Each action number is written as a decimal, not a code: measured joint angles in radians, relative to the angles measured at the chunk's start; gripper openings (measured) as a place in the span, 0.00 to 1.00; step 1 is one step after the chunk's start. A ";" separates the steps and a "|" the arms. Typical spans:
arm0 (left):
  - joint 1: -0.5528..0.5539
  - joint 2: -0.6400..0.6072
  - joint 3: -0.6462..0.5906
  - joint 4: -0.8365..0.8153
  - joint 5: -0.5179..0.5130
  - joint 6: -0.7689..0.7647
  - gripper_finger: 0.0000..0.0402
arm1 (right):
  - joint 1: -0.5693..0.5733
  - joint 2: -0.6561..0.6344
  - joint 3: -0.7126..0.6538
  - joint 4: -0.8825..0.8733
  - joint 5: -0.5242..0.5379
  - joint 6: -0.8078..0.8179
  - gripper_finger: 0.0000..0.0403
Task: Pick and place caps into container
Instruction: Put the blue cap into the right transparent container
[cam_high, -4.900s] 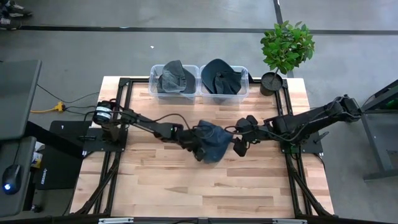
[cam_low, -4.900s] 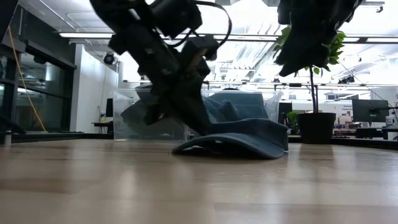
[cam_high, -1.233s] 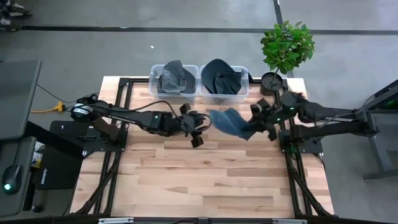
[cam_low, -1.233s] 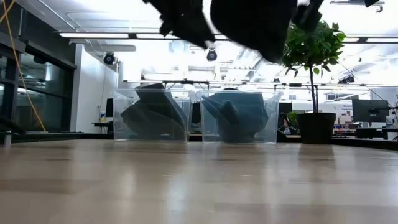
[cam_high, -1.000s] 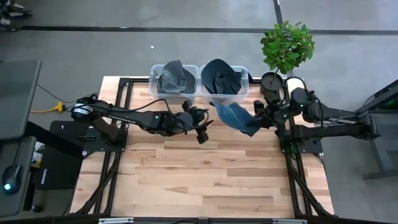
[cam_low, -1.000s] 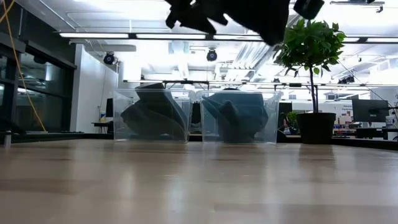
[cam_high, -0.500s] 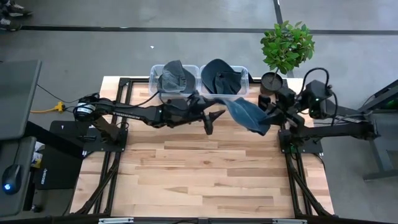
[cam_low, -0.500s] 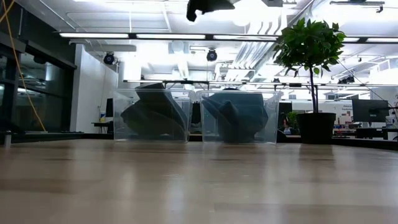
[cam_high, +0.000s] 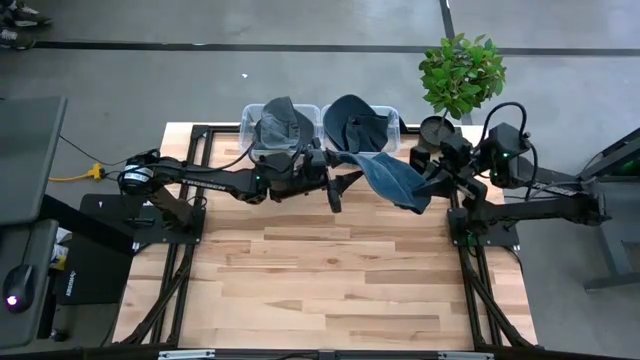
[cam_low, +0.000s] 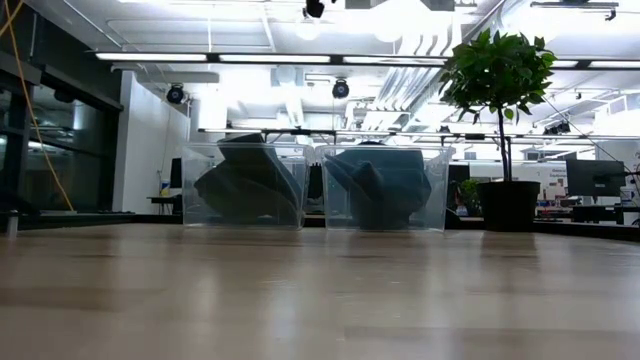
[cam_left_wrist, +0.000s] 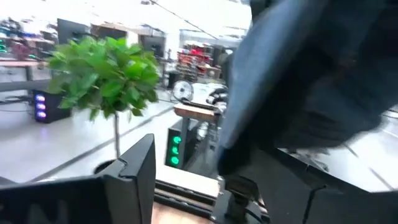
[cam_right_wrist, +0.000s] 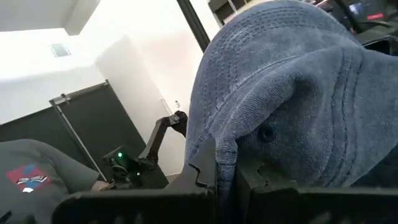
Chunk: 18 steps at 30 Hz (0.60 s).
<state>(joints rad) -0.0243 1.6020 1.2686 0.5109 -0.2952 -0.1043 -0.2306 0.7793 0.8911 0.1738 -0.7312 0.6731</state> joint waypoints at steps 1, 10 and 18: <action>0.003 0.000 0.000 0.004 -0.009 0.004 0.51 | 0.000 0.007 0.000 0.013 -0.006 0.007 0.01; 0.011 0.051 0.007 0.095 0.101 0.022 0.57 | -0.001 0.079 0.000 0.086 -0.038 0.027 0.01; 0.011 0.059 0.009 0.117 0.143 0.011 0.58 | -0.050 0.102 0.000 0.133 -0.101 0.052 0.01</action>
<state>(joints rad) -0.0129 1.6611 1.2778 0.6282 -0.1525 -0.0937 -0.2803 0.8816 0.8913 0.3073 -0.8318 0.7254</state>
